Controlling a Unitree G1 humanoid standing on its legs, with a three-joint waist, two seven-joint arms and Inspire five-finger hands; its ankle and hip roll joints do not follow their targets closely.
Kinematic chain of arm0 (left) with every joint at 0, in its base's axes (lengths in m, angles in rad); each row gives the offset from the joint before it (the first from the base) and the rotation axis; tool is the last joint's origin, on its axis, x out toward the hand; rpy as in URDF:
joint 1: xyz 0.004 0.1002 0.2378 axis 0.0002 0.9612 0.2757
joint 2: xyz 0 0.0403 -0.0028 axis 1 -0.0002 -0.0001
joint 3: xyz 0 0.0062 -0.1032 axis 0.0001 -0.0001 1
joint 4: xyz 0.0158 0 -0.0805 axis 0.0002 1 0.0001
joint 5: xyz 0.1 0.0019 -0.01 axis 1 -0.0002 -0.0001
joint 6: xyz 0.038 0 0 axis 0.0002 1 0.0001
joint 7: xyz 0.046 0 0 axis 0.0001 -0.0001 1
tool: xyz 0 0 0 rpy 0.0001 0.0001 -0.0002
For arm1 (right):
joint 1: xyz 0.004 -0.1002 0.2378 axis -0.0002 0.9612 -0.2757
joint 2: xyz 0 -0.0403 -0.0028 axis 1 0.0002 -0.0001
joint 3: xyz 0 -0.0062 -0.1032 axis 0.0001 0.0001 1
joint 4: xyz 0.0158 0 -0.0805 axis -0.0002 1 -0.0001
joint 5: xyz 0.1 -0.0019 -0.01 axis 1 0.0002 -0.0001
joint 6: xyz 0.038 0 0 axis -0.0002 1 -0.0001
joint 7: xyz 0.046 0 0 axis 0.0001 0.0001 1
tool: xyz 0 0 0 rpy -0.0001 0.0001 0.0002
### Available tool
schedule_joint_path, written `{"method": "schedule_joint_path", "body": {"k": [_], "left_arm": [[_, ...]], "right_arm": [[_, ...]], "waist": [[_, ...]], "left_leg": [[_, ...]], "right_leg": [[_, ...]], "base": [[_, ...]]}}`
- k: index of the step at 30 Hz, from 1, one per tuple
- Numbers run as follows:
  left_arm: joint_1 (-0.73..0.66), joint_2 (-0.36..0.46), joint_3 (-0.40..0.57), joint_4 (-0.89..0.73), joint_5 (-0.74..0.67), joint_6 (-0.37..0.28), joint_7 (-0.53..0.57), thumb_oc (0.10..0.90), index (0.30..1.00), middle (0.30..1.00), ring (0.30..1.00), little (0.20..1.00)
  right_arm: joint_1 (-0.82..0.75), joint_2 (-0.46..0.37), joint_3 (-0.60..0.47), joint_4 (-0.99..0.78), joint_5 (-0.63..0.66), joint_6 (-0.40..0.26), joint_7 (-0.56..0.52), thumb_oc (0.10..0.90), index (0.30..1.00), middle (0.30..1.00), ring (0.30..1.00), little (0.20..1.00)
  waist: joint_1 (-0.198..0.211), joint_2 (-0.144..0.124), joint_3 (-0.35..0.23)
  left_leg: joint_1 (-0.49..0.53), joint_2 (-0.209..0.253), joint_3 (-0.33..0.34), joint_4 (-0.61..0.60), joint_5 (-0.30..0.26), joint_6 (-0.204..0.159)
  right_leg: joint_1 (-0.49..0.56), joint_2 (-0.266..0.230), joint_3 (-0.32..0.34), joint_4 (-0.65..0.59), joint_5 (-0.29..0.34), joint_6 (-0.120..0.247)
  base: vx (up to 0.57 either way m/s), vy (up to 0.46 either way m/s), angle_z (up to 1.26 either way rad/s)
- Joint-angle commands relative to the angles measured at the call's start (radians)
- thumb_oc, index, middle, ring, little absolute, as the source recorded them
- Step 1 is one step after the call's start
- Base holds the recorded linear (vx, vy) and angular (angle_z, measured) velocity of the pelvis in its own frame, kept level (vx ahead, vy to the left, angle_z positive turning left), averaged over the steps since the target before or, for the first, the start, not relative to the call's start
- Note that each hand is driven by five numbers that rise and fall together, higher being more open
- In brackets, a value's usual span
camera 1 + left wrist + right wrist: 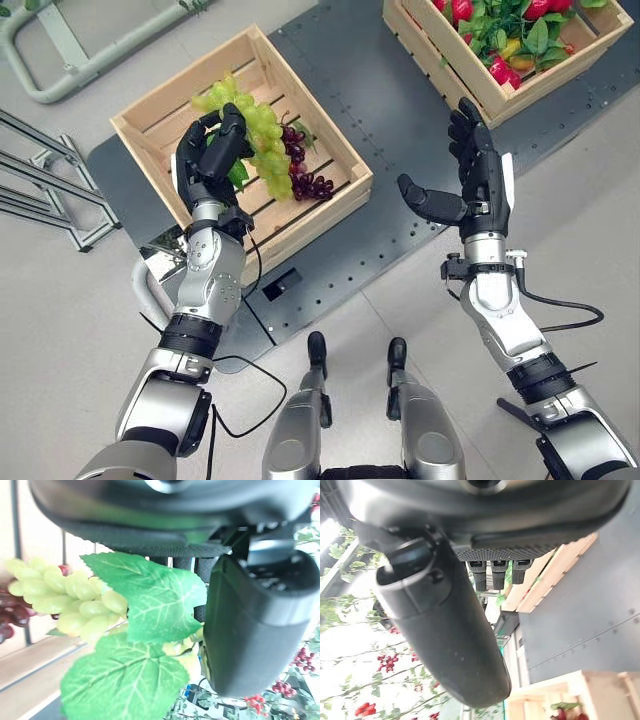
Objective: Pick up the fruits from the basket on one side to the basket on the other side
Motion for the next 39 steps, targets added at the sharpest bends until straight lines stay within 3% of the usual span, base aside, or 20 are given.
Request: {"method": "schedule_joint_path", "body": {"k": [1,5,11,14,19,29,39], "left_arm": [[-0.043,0.018,0.073,-0.091,-0.001,-0.104,-0.061,0.400,0.300,0.300,0.300,0.300],[-0.036,0.016,0.070,-0.100,-0.011,-0.099,-0.080,0.400,0.300,0.300,0.300,0.300],[-0.034,0.013,0.055,-0.107,-0.022,-0.068,-0.112,0.400,0.300,0.300,0.300,0.300],[-0.029,0.011,0.040,-0.109,-0.024,-0.046,-0.130,0.400,0.300,0.300,0.300,0.300],[-0.034,0.017,0.014,-0.109,-0.039,-0.014,-0.156,0.400,0.300,0.300,0.300,0.300],[-0.070,0.022,-0.056,-0.072,-0.062,0.058,-0.256,0.400,0.300,0.300,0.300,0.300],[-0.105,0.008,-0.119,-0.065,-0.070,0.160,-0.349,0.400,0.300,0.300,0.300,0.300]], "right_arm": [[0.012,-0.031,-0.040,-0.121,-0.068,-0.085,0.057,0.800,0.900,0.900,0.900,0.900],[0.003,-0.038,-0.019,-0.126,-0.072,-0.094,0.100,0.800,0.900,0.900,0.900,0.900],[0.007,-0.016,0.011,-0.120,0.102,-0.088,0.225,0.800,0.900,0.900,0.900,0.900],[0.018,0.033,0.036,-0.106,0.209,-0.025,0.311,0.800,0.900,0.900,0.900,0.900],[0.015,0.080,0.081,-0.102,0.259,0.033,0.346,0.800,0.900,0.900,0.900,0.900],[-0.058,0.158,0.153,-0.044,0.333,0.112,0.318,0.800,0.900,0.900,0.900,0.900],[-0.174,0.224,0.176,0.005,0.364,0.158,0.241,0.800,0.900,0.900,0.900,0.900]], "waist": [[0.002,0.006,-0.174],[0.006,0.009,-0.189],[0.012,0.013,-0.229],[0.019,0.016,-0.264],[0.031,0.015,-0.311],[0.063,0.010,-0.394],[0.096,0.002,-0.432]], "left_leg": [[0.051,-0.045,-0.003,0.107,-0.187,-0.003],[0.064,-0.045,-0.007,0.101,-0.187,-0.004],[0.104,-0.041,-0.014,0.080,-0.183,-0.009],[0.130,-0.039,-0.018,0.058,-0.176,-0.013],[0.160,-0.033,-0.026,0.021,-0.159,-0.020],[0.185,-0.029,-0.050,-0.007,-0.149,-0.031],[0.202,-0.024,-0.078,-0.007,-0.154,-0.035]], "right_leg": [[0.037,-0.053,0.003,0.063,-0.078,-0.056],[0.051,-0.053,0.002,0.056,-0.078,-0.056],[0.099,-0.057,-0.009,0.026,-0.071,-0.054],[0.134,-0.056,-0.015,-0.010,-0.058,-0.050],[0.177,-0.051,-0.020,-0.071,-0.028,-0.044],[0.238,-0.040,-0.043,-0.145,0.003,-0.042],[0.273,-0.035,-0.070,-0.147,-0.009,-0.050]], "base": [[0.02,-0.035,0.02],[0.01,-0.018,0.00],[0.03,-0.045,0.03],[0.06,-0.046,0.05],[0.05,-0.050,0.10],[0.06,-0.051,0.04],[0.05,-0.046,0.06]]}}
